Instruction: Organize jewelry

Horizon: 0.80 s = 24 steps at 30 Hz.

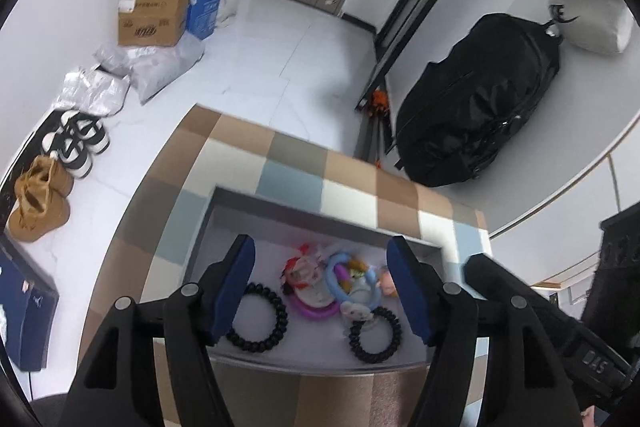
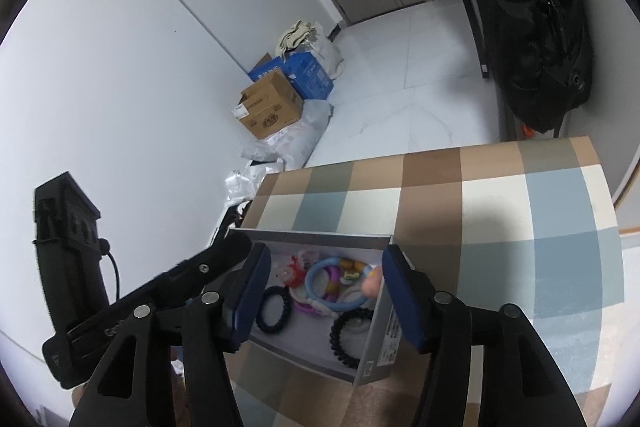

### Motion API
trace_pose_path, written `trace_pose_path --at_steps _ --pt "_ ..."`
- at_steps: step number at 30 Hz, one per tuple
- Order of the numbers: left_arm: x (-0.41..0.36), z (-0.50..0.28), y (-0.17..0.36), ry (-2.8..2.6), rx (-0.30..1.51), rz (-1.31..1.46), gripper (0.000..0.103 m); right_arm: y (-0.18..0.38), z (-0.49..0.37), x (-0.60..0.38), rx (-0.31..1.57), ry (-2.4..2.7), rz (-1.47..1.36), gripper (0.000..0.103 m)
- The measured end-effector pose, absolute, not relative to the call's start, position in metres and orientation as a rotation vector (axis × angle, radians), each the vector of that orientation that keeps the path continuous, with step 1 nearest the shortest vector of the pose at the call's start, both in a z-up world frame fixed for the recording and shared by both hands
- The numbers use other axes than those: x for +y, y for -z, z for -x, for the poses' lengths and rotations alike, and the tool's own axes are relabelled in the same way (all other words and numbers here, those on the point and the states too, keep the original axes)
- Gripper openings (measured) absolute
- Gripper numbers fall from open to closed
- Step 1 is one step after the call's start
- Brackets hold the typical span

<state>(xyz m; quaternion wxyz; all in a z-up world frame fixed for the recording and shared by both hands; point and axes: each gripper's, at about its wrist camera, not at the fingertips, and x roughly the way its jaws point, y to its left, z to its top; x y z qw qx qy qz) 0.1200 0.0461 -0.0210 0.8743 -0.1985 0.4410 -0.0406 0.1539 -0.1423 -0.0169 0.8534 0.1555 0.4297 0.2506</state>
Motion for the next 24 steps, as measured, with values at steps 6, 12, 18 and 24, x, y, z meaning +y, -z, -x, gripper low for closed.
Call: trace_pose_path --at_steps 6,12,18,24 --pt "0.045 -0.112 0.013 0.045 0.901 0.348 0.064 0.012 -0.148 -0.143 0.875 -0.511 -0.311 0.086" --pt "0.041 -0.1 0.004 0.042 0.862 0.284 0.068 0.005 -0.137 -0.142 0.844 -0.5 -0.259 0.094" --pt "0.038 -0.081 -0.008 0.024 0.78 0.228 0.08 -0.006 -0.117 -0.148 0.762 -0.485 -0.225 0.102" --pt "0.036 -0.064 -0.012 0.011 0.721 0.209 0.084 -0.014 -0.092 -0.153 0.672 -0.476 -0.203 0.103"
